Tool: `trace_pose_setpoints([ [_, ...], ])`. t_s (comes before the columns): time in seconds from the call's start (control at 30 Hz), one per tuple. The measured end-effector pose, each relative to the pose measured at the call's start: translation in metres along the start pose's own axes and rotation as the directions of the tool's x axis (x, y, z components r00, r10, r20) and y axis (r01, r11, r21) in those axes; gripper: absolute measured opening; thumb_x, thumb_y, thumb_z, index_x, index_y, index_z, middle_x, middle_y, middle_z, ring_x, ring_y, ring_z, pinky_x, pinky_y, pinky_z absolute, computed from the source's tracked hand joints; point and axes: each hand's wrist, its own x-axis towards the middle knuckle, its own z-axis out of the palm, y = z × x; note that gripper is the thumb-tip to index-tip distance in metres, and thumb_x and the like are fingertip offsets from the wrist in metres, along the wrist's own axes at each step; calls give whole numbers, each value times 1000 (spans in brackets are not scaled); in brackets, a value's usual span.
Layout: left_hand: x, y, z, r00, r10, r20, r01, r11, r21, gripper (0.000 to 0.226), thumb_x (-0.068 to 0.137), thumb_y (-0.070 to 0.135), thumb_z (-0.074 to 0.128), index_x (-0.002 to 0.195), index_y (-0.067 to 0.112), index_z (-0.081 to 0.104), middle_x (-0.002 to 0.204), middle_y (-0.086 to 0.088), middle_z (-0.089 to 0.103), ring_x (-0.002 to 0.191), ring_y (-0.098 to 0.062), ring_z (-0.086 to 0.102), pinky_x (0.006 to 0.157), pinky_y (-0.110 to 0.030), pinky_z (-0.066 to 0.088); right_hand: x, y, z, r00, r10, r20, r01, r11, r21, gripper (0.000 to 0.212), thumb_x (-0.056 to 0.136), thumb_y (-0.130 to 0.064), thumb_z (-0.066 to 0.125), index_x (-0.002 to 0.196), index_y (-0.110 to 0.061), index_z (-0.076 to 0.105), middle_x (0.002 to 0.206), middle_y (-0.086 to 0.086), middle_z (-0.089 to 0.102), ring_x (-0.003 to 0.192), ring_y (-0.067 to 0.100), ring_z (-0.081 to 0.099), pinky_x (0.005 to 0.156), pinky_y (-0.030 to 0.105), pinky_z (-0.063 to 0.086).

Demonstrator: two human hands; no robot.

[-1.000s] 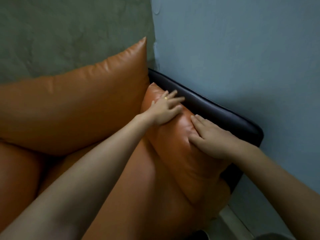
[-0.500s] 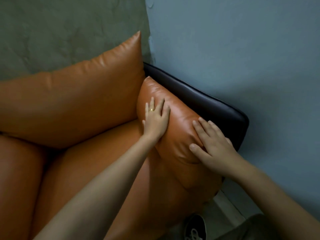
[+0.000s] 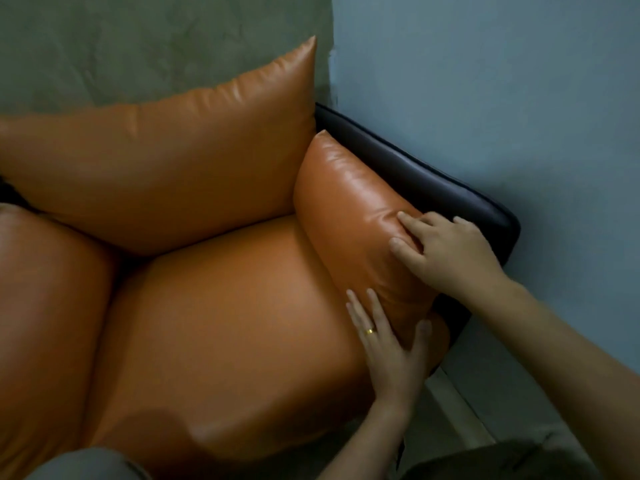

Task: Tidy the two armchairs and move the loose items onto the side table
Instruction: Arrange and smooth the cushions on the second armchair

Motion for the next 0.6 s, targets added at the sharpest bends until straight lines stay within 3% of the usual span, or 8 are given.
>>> trace_pose_setpoints([
  [0.1, 4, -3, 7, 997, 16, -81, -22, 998, -64, 76, 95, 70, 35, 153, 50, -10, 164, 15, -23, 153, -11, -16, 124, -47, 10, 2, -3, 10, 1000, 12, 11, -12, 999, 45, 67, 95, -69, 23, 156, -43, 16, 156, 5, 32, 137, 29, 37, 109, 47, 34],
  [0.23, 10, -5, 15, 984, 27, -177, -47, 993, -112, 68, 97, 68, 30, 154, 50, -4, 167, 11, -14, 154, -15, -10, 123, -52, 15, -12, -2, 37, 993, -11, -119, 29, 988, 151, 66, 92, -67, 23, 154, -45, 22, 164, 4, 24, 148, 29, 24, 117, 52, 22],
  [0.4, 24, -10, 27, 951, 60, -302, -89, 992, -84, 72, 97, 67, 37, 157, 45, 4, 169, 3, -4, 155, -23, 0, 121, -52, 21, -13, -4, 47, 962, -4, -273, 69, 971, 228, 57, 94, -61, 38, 146, -41, 44, 157, 4, 37, 143, 30, 33, 108, 56, 31],
  [0.6, 37, -26, 41, 917, 149, -370, -156, 988, 11, 80, 94, 54, 52, 158, 40, 6, 168, -6, 7, 154, -31, 12, 118, -51, 31, 1, 5, 63, 942, -6, -335, 108, 952, 286, 68, 81, -69, 51, 143, -40, 49, 156, -1, 39, 138, 29, 37, 108, 53, 32],
])
